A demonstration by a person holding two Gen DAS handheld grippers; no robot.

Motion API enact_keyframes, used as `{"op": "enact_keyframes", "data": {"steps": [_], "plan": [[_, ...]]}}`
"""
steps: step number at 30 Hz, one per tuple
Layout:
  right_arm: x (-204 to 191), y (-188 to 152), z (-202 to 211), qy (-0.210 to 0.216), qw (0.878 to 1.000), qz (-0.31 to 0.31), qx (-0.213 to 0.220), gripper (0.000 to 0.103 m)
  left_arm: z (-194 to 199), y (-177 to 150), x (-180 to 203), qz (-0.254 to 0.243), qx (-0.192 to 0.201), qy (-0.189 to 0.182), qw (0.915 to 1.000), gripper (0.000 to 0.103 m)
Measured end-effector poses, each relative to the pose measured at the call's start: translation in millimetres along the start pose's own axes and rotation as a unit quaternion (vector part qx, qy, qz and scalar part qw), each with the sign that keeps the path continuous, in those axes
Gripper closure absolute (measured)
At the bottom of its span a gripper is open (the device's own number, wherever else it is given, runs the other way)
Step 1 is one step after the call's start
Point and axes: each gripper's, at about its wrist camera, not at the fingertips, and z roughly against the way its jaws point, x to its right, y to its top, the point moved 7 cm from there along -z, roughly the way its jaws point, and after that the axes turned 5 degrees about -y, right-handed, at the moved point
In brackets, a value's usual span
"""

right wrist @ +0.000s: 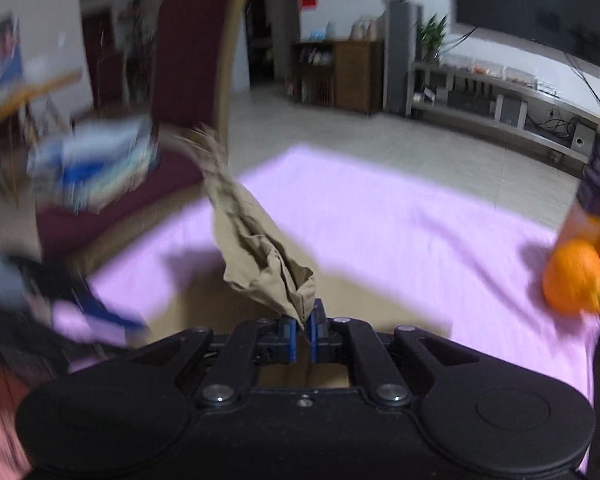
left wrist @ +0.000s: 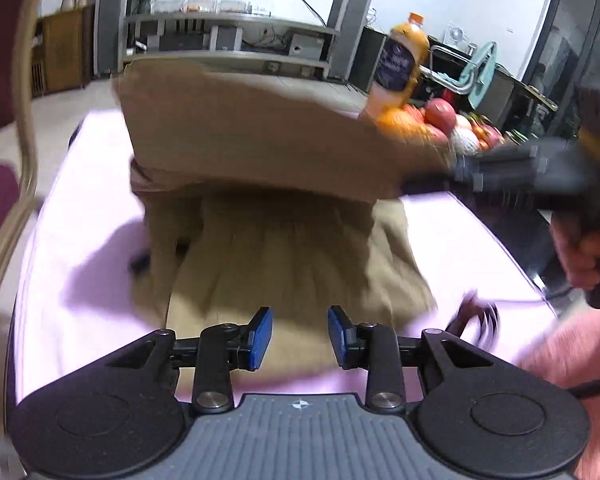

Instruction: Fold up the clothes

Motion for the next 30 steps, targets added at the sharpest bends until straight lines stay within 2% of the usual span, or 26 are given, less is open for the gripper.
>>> {"op": "enact_keyframes", "data": {"steps": [3, 6, 9, 11, 13, 15, 16, 19, 24, 28, 30], "plan": [[-12, -55, -8, -0.016, 0.997, 0.031, -0.072, 0.094, 17, -26, 1, 0.001, -0.006, -0.015, 0.9999, 0.07], [-1, -74, 0, 0.0, 0.995, -0.021, -0.102, 0.091, 25, -27, -1, 0.0, 0.009, -0.01, 0.9999, 0.066], [22, -66, 31, 0.015, 0.991, -0.127, -0.041, 0.065, 28, -20, -13, 0.029, 0.04, 0.003, 0.9988, 0.063], [47, -62, 48, 0.03, 0.972, -0.234, 0.004, 0.057, 30, -9, -24, 0.06, 0.056, 0.024, 0.9963, 0.06], [60, -62, 53, 0.093, 0.933, -0.346, 0.039, 0.047, 33, 5, -41, 0.089, 0.063, 0.05, 0.9928, 0.057], [65, -67, 46, 0.134, 0.899, -0.414, 0.043, 0.044, 36, 18, -58, 0.122, 0.065, 0.061, 0.9885, 0.054], [64, -68, 38, 0.134, 0.895, -0.424, 0.032, 0.044, 36, 24, -65, 0.138, 0.066, 0.059, 0.9865, 0.05], [63, -78, 16, 0.1, 0.896, -0.433, -0.001, 0.044, 26, 29, -83, 0.183, 0.071, 0.065, 0.9784, 0.042], [55, -84, -1, 0.1, 0.886, -0.452, -0.033, 0.044, 10, 6, -99, 0.239, 0.051, 0.075, 0.9667, 0.041], [45, -91, -11, 0.103, 0.878, -0.463, -0.061, 0.044, 4, 1, -106, 0.294, 0.05, 0.029, 0.9539, 0.041], [40, -94, -17, 0.109, 0.869, -0.476, -0.074, 0.044, 0, -1, -110, 0.317, 0.045, 0.015, 0.9474, 0.041]]}}
